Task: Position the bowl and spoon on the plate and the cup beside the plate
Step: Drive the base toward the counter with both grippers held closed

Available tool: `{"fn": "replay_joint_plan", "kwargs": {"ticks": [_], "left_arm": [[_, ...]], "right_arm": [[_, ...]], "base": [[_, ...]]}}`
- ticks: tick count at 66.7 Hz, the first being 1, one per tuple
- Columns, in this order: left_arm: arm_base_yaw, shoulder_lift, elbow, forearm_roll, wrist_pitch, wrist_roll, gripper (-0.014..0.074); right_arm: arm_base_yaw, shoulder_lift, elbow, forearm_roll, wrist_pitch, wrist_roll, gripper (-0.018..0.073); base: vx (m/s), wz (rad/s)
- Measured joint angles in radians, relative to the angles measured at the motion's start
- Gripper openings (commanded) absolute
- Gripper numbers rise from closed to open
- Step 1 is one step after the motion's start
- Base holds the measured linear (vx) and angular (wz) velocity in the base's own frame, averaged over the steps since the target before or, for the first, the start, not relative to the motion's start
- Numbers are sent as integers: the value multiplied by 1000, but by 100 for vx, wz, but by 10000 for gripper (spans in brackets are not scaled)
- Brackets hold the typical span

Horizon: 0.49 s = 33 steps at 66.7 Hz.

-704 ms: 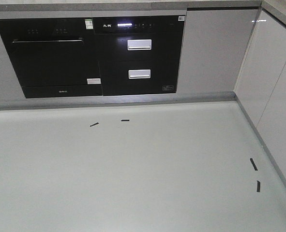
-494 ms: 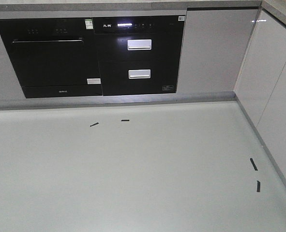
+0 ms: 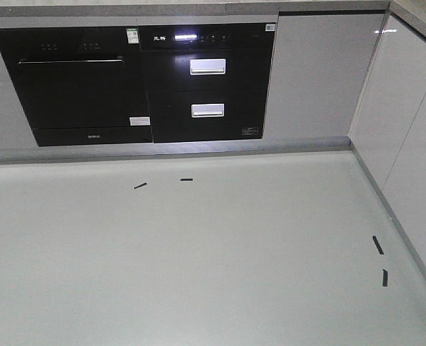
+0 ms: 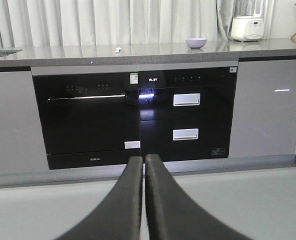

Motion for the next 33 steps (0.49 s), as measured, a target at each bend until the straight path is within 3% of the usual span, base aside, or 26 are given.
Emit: {"fn": "replay_joint_plan", "kwargs": {"ticks": [33], "left_arm": [[0, 0, 0, 0, 0, 0, -6]], "right_arm": [[0, 0, 0, 0, 0, 0, -5]], "base": [[0, 0]]}}
